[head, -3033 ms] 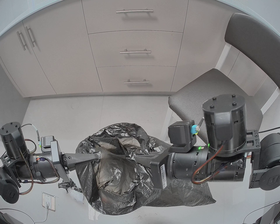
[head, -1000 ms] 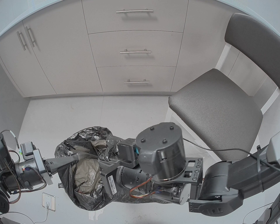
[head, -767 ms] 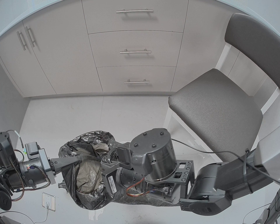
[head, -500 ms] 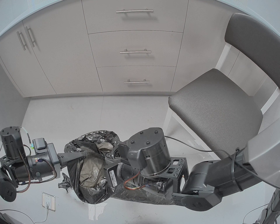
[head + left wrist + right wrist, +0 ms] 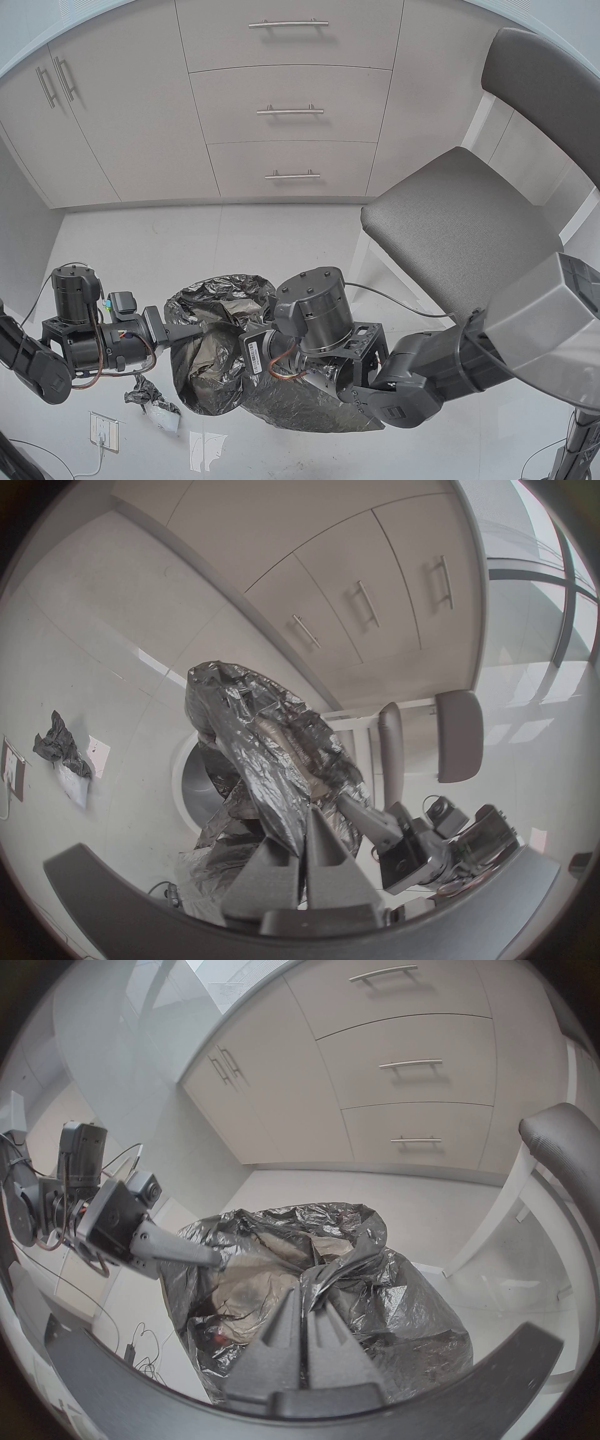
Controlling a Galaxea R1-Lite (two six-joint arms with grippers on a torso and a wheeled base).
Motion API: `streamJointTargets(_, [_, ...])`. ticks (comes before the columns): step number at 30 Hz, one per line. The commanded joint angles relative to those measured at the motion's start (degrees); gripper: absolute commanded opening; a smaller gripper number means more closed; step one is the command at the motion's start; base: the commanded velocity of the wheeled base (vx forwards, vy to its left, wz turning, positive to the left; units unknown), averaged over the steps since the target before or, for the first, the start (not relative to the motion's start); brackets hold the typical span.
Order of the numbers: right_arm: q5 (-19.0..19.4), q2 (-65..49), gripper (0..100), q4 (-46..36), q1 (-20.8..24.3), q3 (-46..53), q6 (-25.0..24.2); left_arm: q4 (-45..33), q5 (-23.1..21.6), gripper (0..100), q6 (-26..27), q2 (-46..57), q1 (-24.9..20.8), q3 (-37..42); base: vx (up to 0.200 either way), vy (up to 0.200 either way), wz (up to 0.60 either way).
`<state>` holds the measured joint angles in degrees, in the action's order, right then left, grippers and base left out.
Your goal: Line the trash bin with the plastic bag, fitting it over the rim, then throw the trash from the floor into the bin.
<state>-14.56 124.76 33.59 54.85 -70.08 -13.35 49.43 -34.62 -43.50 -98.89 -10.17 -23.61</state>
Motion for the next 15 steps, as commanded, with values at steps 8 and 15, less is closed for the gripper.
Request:
streamJointTargets(8, [-1.09, 4.79, 0, -0.01, -2.99, -2.51, -0.01, 4.53, 0.17, 0, 1.84, -13.43, -1.43, -2.23, 0.000, 0.000, 0.00])
streamJointTargets(15, [-1.09, 5.76, 0, -0.01, -4.22, -2.51, -0.10, 10.33, 1.93, 0, 1.92, -19.32, -2.93, -2.49, 0.000, 0.000, 0.00])
